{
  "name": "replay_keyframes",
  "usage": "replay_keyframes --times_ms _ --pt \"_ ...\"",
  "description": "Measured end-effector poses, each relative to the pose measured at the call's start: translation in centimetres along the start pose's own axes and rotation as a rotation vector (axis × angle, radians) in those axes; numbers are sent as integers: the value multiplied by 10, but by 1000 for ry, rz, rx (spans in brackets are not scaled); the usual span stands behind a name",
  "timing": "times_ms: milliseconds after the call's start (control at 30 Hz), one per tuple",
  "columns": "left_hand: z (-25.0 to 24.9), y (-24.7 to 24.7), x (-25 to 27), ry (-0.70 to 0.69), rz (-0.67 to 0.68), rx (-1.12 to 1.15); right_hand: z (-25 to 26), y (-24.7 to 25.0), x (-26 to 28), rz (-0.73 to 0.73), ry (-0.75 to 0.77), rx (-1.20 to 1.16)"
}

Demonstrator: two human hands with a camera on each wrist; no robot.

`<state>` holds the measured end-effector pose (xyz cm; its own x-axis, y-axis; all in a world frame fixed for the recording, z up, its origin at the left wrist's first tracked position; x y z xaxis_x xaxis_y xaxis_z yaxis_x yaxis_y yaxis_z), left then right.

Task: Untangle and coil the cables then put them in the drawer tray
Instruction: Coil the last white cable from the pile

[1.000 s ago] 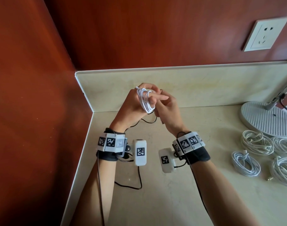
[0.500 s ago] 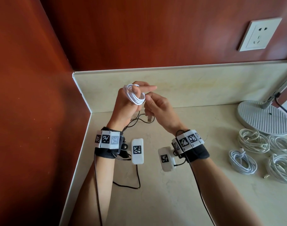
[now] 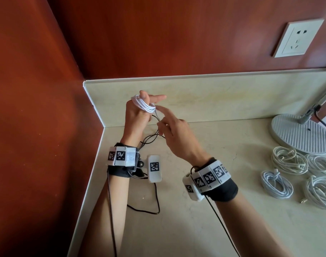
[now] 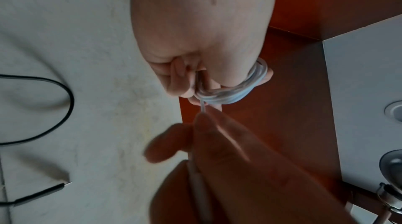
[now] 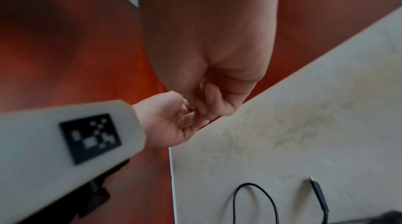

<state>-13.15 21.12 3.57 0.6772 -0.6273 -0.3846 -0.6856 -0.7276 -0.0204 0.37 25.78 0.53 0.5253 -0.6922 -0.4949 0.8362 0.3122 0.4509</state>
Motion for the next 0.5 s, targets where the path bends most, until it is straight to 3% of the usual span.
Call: replay_keyframes --times_ms 200,367,433,500 --pt "6 2 -1 102 9 -46 12 3 5 0 55 -76" --pt "8 3 -1 101 33 -35 11 14 5 269 109 -68" --pt "13 2 -7 115 34 -45 12 16 4 207 194 -39" --pt "14 1 -7 129 54 -64 9 18 0 44 291 -5"
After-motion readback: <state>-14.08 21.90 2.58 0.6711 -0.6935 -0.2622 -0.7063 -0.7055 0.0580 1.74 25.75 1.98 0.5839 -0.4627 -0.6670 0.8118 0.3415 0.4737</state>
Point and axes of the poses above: each hand's wrist, its own x-axis away from the middle knuckle, its own y-axis out of the back of the hand, z = x × y, the point moved 1 cm from there along -x, towards the middle knuckle, and after that the axes turned 11 degrees about -z, right-handed, at the moved point
